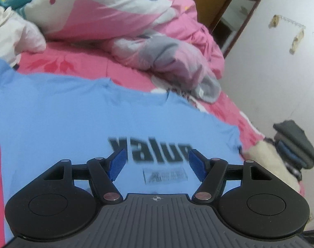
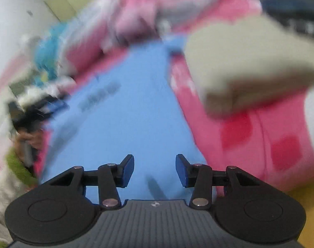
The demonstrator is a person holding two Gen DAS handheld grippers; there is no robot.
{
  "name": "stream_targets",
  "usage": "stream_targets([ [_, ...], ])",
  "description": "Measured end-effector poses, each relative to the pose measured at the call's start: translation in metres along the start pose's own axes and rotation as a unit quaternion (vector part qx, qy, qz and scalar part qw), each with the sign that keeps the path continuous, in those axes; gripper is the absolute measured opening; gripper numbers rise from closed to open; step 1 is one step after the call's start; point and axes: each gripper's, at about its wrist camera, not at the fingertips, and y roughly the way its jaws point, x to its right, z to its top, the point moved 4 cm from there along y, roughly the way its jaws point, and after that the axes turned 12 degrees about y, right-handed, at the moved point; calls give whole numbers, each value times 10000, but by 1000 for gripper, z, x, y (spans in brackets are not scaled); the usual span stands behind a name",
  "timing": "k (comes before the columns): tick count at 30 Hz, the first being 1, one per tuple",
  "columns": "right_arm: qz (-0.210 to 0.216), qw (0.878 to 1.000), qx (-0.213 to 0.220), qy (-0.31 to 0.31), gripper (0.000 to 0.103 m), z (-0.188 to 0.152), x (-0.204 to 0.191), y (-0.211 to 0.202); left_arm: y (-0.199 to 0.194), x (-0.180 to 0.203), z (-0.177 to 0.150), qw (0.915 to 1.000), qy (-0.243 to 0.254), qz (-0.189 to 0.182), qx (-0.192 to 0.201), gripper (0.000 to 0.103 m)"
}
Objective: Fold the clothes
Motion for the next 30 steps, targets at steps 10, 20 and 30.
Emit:
stream_targets([
  [10,708,9906,798,857,31,54,4,-64,11,13,-4,9989,407,220,48,68],
  [20,281,9928,1110,351,56,261,-81,58,45,-5,0,9986,405,335,-25,68],
  [30,-826,9891,-171,1211,56,339,-32,197,107,89,39,9791,1915,-632,-259,68],
])
